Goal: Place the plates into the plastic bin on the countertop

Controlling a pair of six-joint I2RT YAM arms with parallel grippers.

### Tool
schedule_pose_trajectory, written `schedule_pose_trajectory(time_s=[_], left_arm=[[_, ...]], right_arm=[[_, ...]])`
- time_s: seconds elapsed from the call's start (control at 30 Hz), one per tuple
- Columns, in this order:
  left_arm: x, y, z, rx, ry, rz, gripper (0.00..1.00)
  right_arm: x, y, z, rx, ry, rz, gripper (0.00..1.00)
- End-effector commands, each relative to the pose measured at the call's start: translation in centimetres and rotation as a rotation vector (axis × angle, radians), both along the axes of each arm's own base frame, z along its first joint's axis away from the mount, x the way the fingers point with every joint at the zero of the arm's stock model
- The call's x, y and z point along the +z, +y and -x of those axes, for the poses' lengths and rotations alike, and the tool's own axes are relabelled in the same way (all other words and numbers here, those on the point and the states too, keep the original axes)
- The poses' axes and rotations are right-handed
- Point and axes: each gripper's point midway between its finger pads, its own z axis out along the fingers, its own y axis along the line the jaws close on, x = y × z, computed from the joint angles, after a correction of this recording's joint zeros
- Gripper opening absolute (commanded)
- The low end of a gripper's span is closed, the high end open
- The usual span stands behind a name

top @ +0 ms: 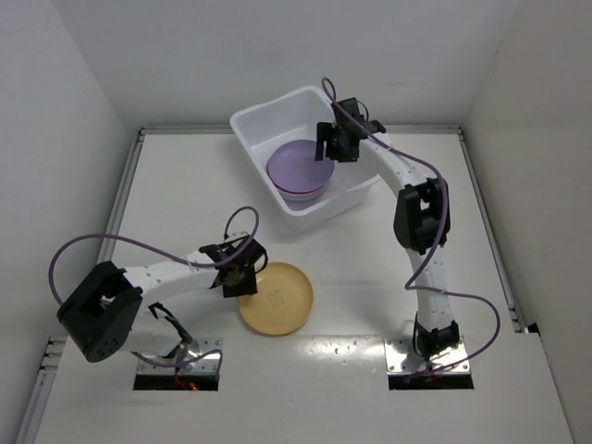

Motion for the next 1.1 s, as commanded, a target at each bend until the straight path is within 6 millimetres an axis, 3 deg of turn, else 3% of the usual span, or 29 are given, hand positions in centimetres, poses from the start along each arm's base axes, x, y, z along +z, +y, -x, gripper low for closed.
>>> schedule_pose_trajectory(time_s=[0.0, 0.03, 0.13, 0.17, 0.27, 0.3, 0.33, 0.37, 0.4, 0.43, 0.47, 0.5, 0.53, 0.57, 0.63, 0.73, 0.77, 0.87, 0.93, 0.97, 1.0, 1.03, 1.07], left_arm=[[-0.6, -0.2, 0.0, 0.009, -0.002, -0.007, 0.42], [-0.5, -0.4, -0.2, 0.009, -0.002, -0.008, 0.31], [0.0, -0.4, -1.2, 0.009, -0.038, -0.025, 0.1], [0.1, -0.2, -1.4, 0.015, -0.051, -0.039, 0.0], [2.8, 0.8, -3.6, 0.056, -0.153, -0.101, 0.0], [3.9, 1.1, -4.3, 0.079, -0.189, -0.118, 0.0], [6.3, 1.9, -5.4, 0.108, -0.255, -0.153, 0.0], [7.8, 2.3, -6.0, 0.125, -0.293, -0.171, 0.0], [9.6, 3.2, -6.7, 0.16, -0.347, -0.206, 0.0], [12.2, 3.8, -7.1, 0.192, -0.374, -0.22, 0.0], [13.8, 4.7, -7.4, 0.231, -0.402, -0.23, 0.0], [15.5, 5.4, -7.6, 0.283, -0.437, -0.22, 0.0], [18.0, 6.8, -7.6, 0.323, -0.467, -0.252, 0.0], [19.3, 7.6, -7.6, 0.355, -0.485, -0.268, 0.0], [23.3, 8.6, -7.9, 0.434, -0.564, -0.255, 0.0], [26.5, 10.2, -6.5, 0.459, -0.608, -0.262, 0.0], [28.1, 10.4, -6.5, 0.466, -0.643, -0.235, 0.0], [32.1, 11.9, -6.2, 0.494, -0.74, -0.207, 0.0], [34.3, 11.5, -7.1, 0.448, -0.814, -0.192, 0.0], [34.5, 11.1, -7.8, 0.426, -0.832, -0.192, 0.0], [36.4, 9.7, -9.2, 0.423, -0.912, -0.105, 0.0], [36.7, 9.2, -10.3, 0.359, -0.921, -0.139, 0.0], [36.4, 7.7, -11.5, 0.307, -0.918, -0.115, 0.0]], right_arm=[[3.2, -0.3, -0.3, -0.013, -0.068, -0.004, 0.75], [4.6, -0.3, -0.3, -0.014, -0.09, -0.013, 0.87], [8.8, -0.3, -0.6, 0.002, -0.171, -0.023, 1.0], [11.3, -0.5, -0.2, 0.009, -0.216, -0.03, 1.0], [16.9, -1.1, 0.1, 0.01, -0.329, -0.064, 1.0], [17.6, -1.9, 0.5, 0.0, -0.335, -0.064, 1.0], [20.3, -2.2, 1.4, -0.002, -0.386, -0.081, 1.0], [21.1, -3.8, 1.6, -0.053, -0.404, -0.053, 1.0], [20.1, -4.6, 2.1, -0.082, -0.393, -0.025, 1.0], [21.8, -5.6, 3.2, -0.121, -0.426, -0.025, 1.0], [21.7, -7.8, 3.3, -0.198, -0.437, 0.025, 1.0], [19.9, -9.3, 3.9, -0.266, -0.397, 0.049, 1.0], [20.7, -11.4, 4.5, -0.353, -0.419, 0.082, 1.0], [19.2, -12.3, 5.5, -0.388, -0.374, 0.117, 1.0], [18.7, -15.6, 6.5, -0.517, -0.35, 0.149, 1.0], [17.7, -18.6, 8.8, -0.619, -0.324, 0.169, 1.0], [16.1, -19.5, 9.8, -0.644, -0.292, 0.194, 1.0], [14.6, -21.7, 12.6, -0.733, -0.268, 0.203, 1.0], [13.9, -22.7, 13.7, -0.779, -0.278, 0.19, 1.0], [12.5, -23.3, 15.3, -0.797, -0.261, 0.191, 1.0], [11.7, -23.7, 16.0, -0.814, -0.254, 0.187, 1.0], [9.6, -23.8, 17.0, -0.81, -0.22, 0.181, 1.0], [9.7, -23.5, 17.6, -0.797, -0.229, 0.156, 1.0]])
